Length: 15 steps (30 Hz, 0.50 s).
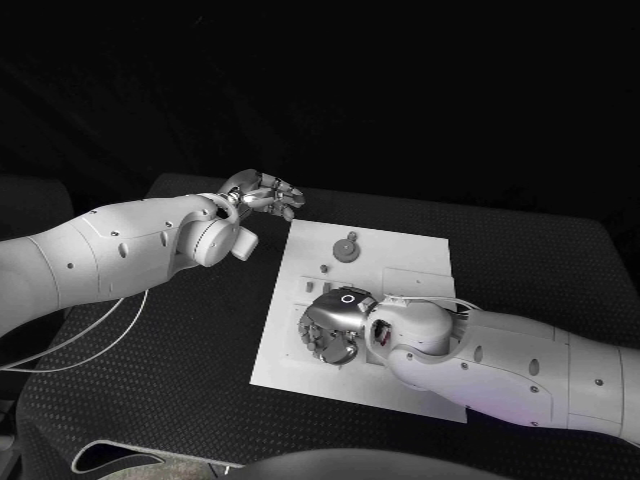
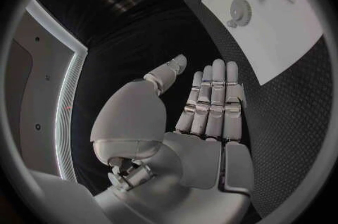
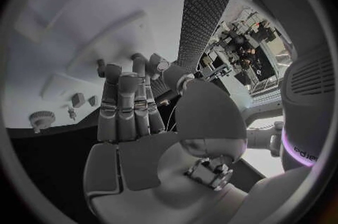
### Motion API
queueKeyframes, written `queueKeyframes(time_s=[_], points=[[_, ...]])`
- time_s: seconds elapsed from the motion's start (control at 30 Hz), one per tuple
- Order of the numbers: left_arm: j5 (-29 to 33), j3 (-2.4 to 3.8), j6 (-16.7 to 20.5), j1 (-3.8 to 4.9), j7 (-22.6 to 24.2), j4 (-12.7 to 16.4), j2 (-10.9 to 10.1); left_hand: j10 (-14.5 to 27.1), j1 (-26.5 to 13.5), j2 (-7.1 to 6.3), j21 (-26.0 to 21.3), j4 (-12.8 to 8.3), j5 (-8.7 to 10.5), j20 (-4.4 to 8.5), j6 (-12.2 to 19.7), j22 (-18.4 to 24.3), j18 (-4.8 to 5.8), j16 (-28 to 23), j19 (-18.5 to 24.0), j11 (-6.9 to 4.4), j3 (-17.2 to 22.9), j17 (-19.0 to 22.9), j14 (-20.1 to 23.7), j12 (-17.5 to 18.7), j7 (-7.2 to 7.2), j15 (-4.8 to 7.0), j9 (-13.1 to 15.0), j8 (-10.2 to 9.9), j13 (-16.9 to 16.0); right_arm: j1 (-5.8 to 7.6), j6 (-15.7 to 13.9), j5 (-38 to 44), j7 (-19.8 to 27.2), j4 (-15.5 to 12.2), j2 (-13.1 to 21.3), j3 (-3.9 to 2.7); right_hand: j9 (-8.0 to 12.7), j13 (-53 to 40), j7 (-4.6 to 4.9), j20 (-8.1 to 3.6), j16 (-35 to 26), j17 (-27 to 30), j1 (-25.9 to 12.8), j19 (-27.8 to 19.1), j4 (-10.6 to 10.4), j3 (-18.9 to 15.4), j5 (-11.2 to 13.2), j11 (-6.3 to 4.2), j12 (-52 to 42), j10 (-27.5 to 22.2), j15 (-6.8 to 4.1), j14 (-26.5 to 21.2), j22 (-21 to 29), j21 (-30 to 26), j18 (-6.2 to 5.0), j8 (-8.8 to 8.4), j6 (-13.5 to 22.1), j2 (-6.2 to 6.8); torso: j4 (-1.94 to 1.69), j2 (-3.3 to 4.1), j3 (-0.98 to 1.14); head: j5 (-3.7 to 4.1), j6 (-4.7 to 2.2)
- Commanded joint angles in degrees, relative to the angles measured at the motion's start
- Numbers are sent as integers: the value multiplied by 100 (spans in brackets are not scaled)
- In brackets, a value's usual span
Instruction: Assemble the parts on the task board
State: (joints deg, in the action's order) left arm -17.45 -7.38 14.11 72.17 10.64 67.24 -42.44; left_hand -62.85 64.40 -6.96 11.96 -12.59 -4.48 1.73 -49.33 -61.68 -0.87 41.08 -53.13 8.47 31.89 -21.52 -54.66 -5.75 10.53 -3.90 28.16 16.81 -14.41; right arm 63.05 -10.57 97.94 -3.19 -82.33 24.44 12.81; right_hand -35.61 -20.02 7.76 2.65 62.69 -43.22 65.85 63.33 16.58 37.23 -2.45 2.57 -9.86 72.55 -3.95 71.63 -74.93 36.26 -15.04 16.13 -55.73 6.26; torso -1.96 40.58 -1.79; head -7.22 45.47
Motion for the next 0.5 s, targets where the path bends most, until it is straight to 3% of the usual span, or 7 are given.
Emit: queueKeyframes(time_s=[0.03,0.5], points=[[22,4,-85,15,45,8,6,34,-53,7,-24,46,-16,6,42,-8,-102,-28,-48,-7,-3,-10,-47,17,-7,-1,-7,22,9,-19,-16,-7,-27,15,10,16,4,-9,-10,-13,3,5,-35,-43,-3,-23,-26,11,-11,-5,24,-13,-114,22,4,-21,32,21,1,3,5,-1,1],[22,3,-112,15,32,5,3,36,-61,10,-29,54,-15,5,45,-9,-101,-34,-47,-6,-5,-15,-45,20,-6,-3,-8,22,10,-19,-144,-2,-83,32,44,15,-2,-40,-12,-10,21,7,-120,-22,-33,-30,-26,4,-16,21,18,-5,-113,37,4,-13,13,-9,-1,1,0,9,7]])
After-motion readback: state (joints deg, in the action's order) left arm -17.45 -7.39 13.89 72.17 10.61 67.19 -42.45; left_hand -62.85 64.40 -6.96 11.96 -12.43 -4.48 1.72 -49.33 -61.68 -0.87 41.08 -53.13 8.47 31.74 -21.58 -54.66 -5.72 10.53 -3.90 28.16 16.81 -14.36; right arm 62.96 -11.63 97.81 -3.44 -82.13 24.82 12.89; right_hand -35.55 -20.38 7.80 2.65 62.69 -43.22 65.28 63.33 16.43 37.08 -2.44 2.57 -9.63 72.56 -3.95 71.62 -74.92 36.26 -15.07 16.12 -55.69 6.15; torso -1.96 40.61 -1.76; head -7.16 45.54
